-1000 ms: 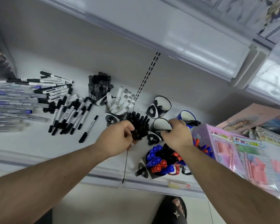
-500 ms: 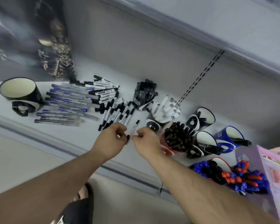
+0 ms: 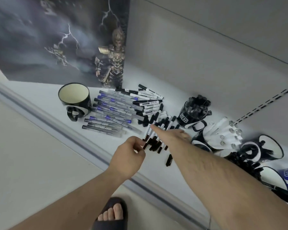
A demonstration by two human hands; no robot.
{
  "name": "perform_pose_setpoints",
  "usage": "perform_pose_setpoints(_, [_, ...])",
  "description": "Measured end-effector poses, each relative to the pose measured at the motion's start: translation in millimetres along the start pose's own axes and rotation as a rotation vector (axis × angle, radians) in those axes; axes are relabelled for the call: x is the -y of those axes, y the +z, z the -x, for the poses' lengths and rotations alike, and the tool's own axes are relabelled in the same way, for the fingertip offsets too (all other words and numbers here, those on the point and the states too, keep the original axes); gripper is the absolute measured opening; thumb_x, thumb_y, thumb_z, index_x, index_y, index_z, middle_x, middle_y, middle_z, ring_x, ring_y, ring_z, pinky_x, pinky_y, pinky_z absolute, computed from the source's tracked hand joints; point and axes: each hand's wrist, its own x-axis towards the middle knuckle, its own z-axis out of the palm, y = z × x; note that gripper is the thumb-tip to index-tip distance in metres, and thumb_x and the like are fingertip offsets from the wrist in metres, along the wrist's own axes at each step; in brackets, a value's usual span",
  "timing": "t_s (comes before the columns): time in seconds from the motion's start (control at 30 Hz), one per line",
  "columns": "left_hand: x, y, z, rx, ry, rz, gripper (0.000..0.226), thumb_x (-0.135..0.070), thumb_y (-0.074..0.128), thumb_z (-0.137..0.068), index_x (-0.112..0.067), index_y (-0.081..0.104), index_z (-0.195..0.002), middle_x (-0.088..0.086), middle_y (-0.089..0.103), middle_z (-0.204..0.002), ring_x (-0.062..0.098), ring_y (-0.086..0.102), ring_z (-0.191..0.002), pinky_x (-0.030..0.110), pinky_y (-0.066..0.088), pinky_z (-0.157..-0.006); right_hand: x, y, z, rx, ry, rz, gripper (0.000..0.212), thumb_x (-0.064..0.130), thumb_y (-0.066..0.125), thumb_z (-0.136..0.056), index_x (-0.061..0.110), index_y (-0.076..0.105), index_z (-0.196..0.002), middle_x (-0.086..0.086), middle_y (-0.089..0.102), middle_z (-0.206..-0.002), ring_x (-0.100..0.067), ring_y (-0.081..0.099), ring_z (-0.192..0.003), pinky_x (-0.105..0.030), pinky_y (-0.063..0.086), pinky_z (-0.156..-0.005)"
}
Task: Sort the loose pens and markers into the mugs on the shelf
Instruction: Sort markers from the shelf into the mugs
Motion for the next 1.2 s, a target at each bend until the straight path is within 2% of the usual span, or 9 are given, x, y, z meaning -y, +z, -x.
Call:
perform_pose_setpoints(0.13, [5, -7, -4, -0.004, -0.023, -0.020, 0.024, -0.015, 0.055, -0.088, -0.039, 0.052, -0.085, -0.012, 0.062, -0.087, 0.009, 0.055, -0.065, 0.021, 0.046, -0.060, 24, 11, 0, 0.014, -0.074, 0.056, 0.147, 0.092, 0.058, -0.056, -0.002, -0.001, -0.153, -0.018, 0.032, -0.142, -0.030, 0.045, -0.112, -0.031, 0.036, -0.069])
perform_pose_setpoints(0.2, [8, -5, -8, 0.000, -0.044, -0.036, 0.022, -0.016, 0.055, -0.088, -0.038, 0.052, -0.087, -0.013, 0.061, -0.087, 0.009, 0.057, -0.068, 0.021, 0.046, -0.061, 22, 18, 0, 0.043, -0.082, 0.034, 0.139, 0.078, 0.068, -0.064, -0.002, -0.002, -0.152, -0.018, 0.033, -0.139, -0.029, 0.048, -0.108, -0.029, 0.038, -0.067])
perform_pose_setpoints(0.33, [8, 7, -14, 0.026, -0.074, -0.020, 0.021, -0.016, 0.055, -0.088, -0.037, 0.053, -0.089, -0.012, 0.061, -0.087, 0.008, 0.057, -0.065, 0.016, 0.042, -0.055, -4, 29, -2, 0.012, -0.124, -0.035, 0.096, 0.051, 0.074, -0.071, 0.003, 0.030, -0.142, -0.014, 0.043, -0.128, -0.032, 0.056, -0.107, -0.031, 0.043, -0.068])
perform_pose_setpoints(0.5, [8, 22, -17, 0.092, -0.128, 0.032, 0.018, -0.013, 0.054, -0.087, -0.031, 0.056, -0.091, -0.007, 0.062, -0.088, 0.019, 0.064, -0.077, 0.024, 0.045, -0.063, -31, 11, -2, 0.014, -0.160, -0.120, 0.063, 0.029, 0.071, -0.077, 0.007, 0.040, -0.126, -0.009, 0.060, -0.118, -0.026, 0.059, -0.087, -0.024, 0.042, -0.056])
perform_pose_setpoints(0.77, [1, 46, -16, 0.174, -0.206, 0.079, 0.014, -0.011, 0.056, -0.087, -0.022, 0.058, -0.096, 0.001, 0.063, -0.094, 0.021, 0.062, -0.074, 0.025, 0.045, -0.061, -63, 5, 13, 0.045, -0.126, -0.105, 0.064, 0.020, 0.076, -0.071, 0.010, 0.043, -0.126, -0.005, 0.061, -0.116, -0.026, 0.065, -0.103, -0.029, 0.055, -0.084])
perform_pose_setpoints(0.93, [-12, 72, -19, 0.262, -0.331, 0.200, 0.019, -0.010, 0.058, -0.087, -0.013, 0.056, -0.106, 0.009, 0.062, -0.095, 0.021, 0.058, -0.071, 0.029, 0.046, -0.059, -85, 1, 24, 0.093, -0.103, -0.169, 0.064, 0.020, 0.075, -0.074, 0.011, 0.041, -0.128, -0.006, 0.062, -0.116, -0.024, 0.065, -0.102, -0.031, 0.056, -0.079])
perform_pose_setpoints(1.03, [-14, 82, -21, 0.253, -0.394, 0.285, 0.014, -0.014, 0.057, -0.089, -0.009, 0.056, -0.102, 0.010, 0.058, -0.092, 0.022, 0.055, -0.074, 0.034, 0.050, -0.066, -94, -2, 25, 0.134, -0.128, -0.301, 0.073, 0.025, 0.081, -0.056, 0.013, 0.052, -0.121, -0.004, 0.068, -0.107, -0.021, 0.068, -0.091, -0.031, 0.059, -0.073])
perform_pose_setpoints(1.1, [-16, 86, -19, 0.243, -0.422, 0.320, 0.013, -0.021, 0.058, -0.091, -0.010, 0.057, -0.098, 0.007, 0.057, -0.094, 0.023, 0.056, -0.080, 0.038, 0.052, -0.075, -100, -3, 23, 0.128, -0.145, -0.369, 0.067, 0.026, 0.079, -0.045, 0.018, 0.060, -0.109, -0.002, 0.070, -0.096, -0.020, 0.068, -0.083, -0.033, 0.060, -0.069])
perform_pose_setpoints(1.2, [-22, 90, -17, 0.312, -0.426, 0.399, 0.038, -0.046, 0.060, -0.089, -0.016, 0.058, -0.113, 0.004, 0.062, -0.110, 0.023, 0.061, -0.099, 0.042, 0.053, -0.086, -107, -10, 27, 0.106, -0.196, -0.453, 0.064, 0.028, 0.075, -0.040, 0.022, 0.059, -0.102, 0.000, 0.070, -0.090, -0.020, 0.068, -0.082, -0.037, 0.060, -0.071])
